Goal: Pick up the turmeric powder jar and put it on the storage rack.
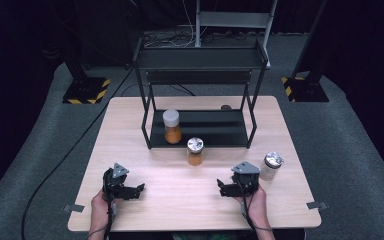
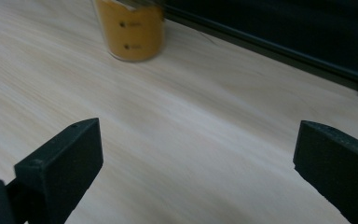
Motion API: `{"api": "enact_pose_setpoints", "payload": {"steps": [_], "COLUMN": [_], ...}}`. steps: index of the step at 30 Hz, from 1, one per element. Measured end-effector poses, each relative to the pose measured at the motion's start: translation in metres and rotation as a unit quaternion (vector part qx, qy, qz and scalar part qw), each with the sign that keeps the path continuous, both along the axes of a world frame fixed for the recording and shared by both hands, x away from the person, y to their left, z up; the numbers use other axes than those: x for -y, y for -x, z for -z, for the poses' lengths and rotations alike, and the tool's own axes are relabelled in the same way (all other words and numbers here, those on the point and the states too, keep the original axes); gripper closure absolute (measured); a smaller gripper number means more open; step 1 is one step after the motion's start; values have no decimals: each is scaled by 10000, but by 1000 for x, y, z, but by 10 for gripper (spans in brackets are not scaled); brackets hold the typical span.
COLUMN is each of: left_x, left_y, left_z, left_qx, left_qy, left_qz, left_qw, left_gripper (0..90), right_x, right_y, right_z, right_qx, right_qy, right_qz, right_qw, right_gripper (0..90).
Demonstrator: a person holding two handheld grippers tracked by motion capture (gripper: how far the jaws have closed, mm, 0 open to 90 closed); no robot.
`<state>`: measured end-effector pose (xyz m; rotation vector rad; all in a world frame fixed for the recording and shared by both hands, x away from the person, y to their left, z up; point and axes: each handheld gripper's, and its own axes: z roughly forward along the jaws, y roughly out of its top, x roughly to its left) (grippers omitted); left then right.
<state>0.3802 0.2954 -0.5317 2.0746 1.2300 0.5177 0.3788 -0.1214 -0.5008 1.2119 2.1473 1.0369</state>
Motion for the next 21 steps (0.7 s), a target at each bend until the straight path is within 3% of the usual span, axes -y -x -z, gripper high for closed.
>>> {"api": "enact_pose_setpoints", "payload": {"steps": [11,17,21], "left_x": [0,0,-1], "left_y": [0,0,0], "left_z": [0,0,0], "left_qx": [0,-3,-2], "left_qy": [2,4,4], "left_qz": [4,4,9], "left_qw": [10000,10000,10000], "left_gripper": [1,2,2], "right_x": [-64,-85,-95], "right_y": [-50,-71,-79], "right_z": [-9,-9,-6], "right_qx": [-87,-134,-86], "right_qy": [-79,-154,-50], "right_qz": [-265,-253,-271], "right_qw": [9996,9995,9996], "right_gripper": [8,7,3]}}
